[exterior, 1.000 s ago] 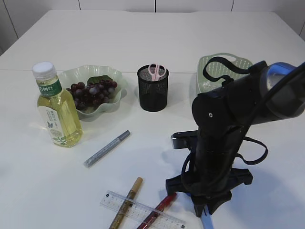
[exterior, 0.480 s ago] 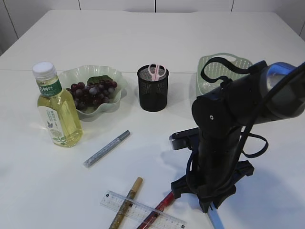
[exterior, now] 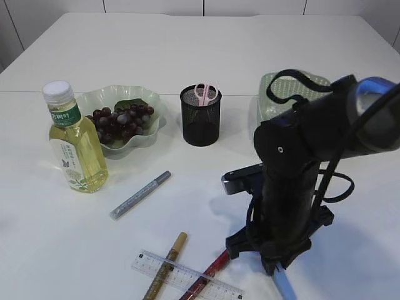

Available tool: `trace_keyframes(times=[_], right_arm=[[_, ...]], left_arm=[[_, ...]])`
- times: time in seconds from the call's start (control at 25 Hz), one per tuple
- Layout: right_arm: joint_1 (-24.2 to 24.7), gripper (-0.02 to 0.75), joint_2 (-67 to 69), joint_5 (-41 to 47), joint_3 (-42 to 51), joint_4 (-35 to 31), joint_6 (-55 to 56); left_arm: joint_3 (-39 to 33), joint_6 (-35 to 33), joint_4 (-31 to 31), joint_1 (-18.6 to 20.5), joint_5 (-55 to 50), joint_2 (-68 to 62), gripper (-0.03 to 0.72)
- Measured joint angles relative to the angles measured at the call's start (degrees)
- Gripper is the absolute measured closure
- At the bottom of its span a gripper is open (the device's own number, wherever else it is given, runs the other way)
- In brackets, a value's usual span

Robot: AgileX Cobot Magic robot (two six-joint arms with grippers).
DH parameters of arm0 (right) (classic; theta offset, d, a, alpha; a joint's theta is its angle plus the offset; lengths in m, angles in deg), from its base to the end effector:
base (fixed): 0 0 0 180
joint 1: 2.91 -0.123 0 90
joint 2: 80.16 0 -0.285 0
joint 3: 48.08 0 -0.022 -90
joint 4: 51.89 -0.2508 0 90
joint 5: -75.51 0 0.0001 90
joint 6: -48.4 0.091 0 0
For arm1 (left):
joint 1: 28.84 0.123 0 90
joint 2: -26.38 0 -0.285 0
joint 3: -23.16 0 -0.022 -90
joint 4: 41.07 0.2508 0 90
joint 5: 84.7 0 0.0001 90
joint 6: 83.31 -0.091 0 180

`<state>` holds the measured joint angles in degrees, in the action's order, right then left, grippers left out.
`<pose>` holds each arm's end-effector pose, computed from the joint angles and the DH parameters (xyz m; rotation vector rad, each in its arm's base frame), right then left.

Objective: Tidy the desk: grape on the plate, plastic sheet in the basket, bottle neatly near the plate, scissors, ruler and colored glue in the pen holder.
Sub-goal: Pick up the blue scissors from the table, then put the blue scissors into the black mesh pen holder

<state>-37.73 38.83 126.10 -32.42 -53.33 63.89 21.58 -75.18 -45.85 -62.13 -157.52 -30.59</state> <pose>0.2647 0.1862 0.1211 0.4868 -3.0116 0.0335 0.0923 -0.0693 0.4516 0.5217 2.2769 -0.4725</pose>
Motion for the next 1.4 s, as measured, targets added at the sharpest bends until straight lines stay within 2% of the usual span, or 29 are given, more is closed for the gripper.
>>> trace_keyframes(times=[0.44,0.76,1.4], right_arm=[[0.0,0.531,-6.3,-5.0,0.0,1.4,-0.2],[0.0,0.531,-11.8,-11.3,0.0,5.0,-0.3],[0.1,0.531,-16.6,-32.8,0.1,16.4,-0.3]], left_arm=[[0.0,0.0,0.0,0.0,0.0,0.0,0.449],[0.0,0.0,0.0,0.0,0.0,0.0,0.449],[0.0,0.0,-0.9,0.0,0.0,0.0,0.449]])
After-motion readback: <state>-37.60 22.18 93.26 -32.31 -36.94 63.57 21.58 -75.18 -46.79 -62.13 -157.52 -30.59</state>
